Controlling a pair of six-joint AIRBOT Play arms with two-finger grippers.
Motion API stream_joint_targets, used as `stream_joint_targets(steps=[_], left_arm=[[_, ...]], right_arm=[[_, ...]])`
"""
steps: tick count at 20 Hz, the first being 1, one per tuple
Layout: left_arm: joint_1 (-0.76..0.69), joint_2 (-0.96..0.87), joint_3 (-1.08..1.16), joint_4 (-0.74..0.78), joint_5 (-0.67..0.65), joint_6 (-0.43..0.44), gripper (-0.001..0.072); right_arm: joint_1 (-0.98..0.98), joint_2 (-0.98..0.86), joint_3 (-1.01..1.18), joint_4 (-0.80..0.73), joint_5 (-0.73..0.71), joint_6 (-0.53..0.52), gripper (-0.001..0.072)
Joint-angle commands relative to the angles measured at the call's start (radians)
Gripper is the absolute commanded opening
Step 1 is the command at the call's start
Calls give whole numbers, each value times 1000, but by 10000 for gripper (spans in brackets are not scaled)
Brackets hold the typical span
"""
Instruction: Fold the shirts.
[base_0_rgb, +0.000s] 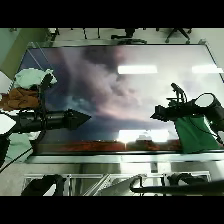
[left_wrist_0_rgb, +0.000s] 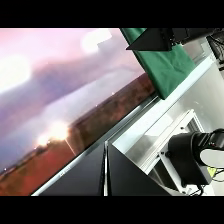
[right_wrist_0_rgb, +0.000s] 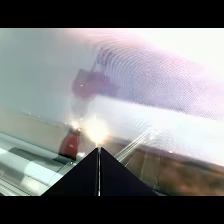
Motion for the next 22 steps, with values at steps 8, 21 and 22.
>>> stream_joint_targets(steps=[8, 21, 22], left_arm=[[0, 0, 0, 0, 8, 0, 16], [450, -154, 260, 507, 127, -29, 706], [494, -227, 307, 525, 146, 19, 706]], right_arm=[[1, 1, 0, 0, 0, 0, 20], [1, -3, 0, 26, -10, -2, 20], [1, -5, 0, 25, -18, -5, 20]])
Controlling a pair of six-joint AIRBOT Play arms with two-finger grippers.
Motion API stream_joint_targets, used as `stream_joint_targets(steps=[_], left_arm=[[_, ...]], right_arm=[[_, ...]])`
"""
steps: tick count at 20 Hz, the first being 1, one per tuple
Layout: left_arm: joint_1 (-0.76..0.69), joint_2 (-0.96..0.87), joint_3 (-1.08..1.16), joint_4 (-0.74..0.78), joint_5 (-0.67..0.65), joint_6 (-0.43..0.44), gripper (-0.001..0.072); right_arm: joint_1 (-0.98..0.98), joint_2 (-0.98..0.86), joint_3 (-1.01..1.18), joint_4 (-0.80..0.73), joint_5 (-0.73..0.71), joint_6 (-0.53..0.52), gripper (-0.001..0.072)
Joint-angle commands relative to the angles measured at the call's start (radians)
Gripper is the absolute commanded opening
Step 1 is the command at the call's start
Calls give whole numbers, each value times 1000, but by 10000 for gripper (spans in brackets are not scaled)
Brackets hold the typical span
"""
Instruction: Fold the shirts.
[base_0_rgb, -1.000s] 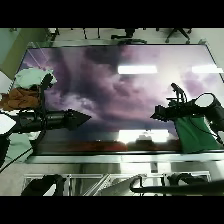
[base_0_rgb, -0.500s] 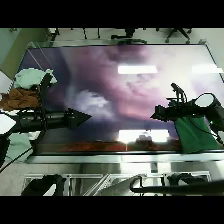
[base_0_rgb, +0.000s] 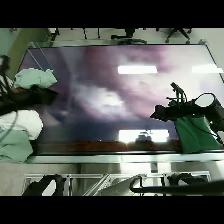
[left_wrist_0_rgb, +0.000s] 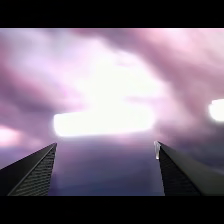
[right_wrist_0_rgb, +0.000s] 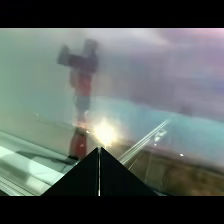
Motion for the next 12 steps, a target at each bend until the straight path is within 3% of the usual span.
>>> stream_joint_targets(steps=[1, 7, 12], left_arm=[[168, -195, 150, 135, 78, 107, 706], [218, -800, 539, 159, 238, 201, 706], [180, -1205, 869, 409, 278, 196, 706]], right_arm=[[1, -7, 0, 5, -32, -7, 20], [0, -14, 0, 2, -86, -7, 27], [0, -14, 0, 1, -82, -33, 27]])
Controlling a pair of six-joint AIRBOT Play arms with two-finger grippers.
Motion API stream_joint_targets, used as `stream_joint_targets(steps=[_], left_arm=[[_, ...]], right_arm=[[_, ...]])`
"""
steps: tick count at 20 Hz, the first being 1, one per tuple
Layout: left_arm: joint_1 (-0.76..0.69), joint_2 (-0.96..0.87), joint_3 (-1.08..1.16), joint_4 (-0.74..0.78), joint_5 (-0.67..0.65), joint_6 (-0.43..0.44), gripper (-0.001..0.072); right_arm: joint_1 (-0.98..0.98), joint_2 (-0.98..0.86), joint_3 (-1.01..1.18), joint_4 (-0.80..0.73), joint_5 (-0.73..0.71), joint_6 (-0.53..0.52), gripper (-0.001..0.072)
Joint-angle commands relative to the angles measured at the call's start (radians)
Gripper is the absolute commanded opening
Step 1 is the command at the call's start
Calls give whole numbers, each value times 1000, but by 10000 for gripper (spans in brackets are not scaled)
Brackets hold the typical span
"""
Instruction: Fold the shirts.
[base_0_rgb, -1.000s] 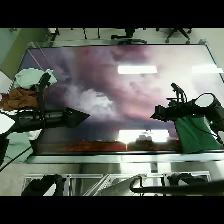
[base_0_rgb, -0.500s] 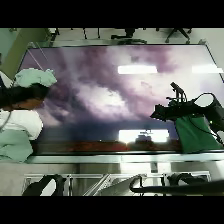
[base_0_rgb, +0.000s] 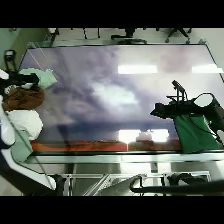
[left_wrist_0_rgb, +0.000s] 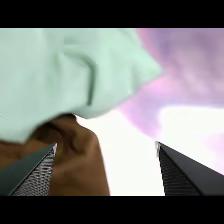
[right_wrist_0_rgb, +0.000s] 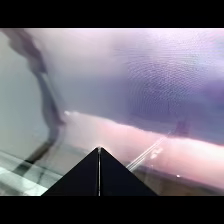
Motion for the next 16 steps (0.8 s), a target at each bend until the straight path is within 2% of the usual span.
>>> stream_joint_targets(steps=[1, 5, 6, 7, 8, 9, 12, 16], left_arm=[[-20, -265, 203, 188, 86, 11, 706], [-22, -327, 145, 188, 304, 11, 705], [-22, -327, 126, 188, 341, 11, 685], [-22, -327, 122, 188, 354, 11, 415], [-22, -326, 125, 188, 350, 11, 114], [-22, -326, 141, 186, 323, 9, 17], [-26, -319, 227, 183, 188, -23, 13], [-78, -155, 236, 150, 157, -86, 13]], right_arm=[[0, -2, 0, -1, -4, -13, 27], [0, -12, 0, 0, -3, -8, 28], [0, -18, 0, 0, -3, -5, 28], [0, -25, 0, -1, -3, -5, 28], [0, -31, 0, 0, -3, -5, 28], [0, -35, 0, 0, -2, -5, 28], [1, -44, 0, 0, -2, -5, 27], [1, -44, 0, 3, -3, -16, 27]])
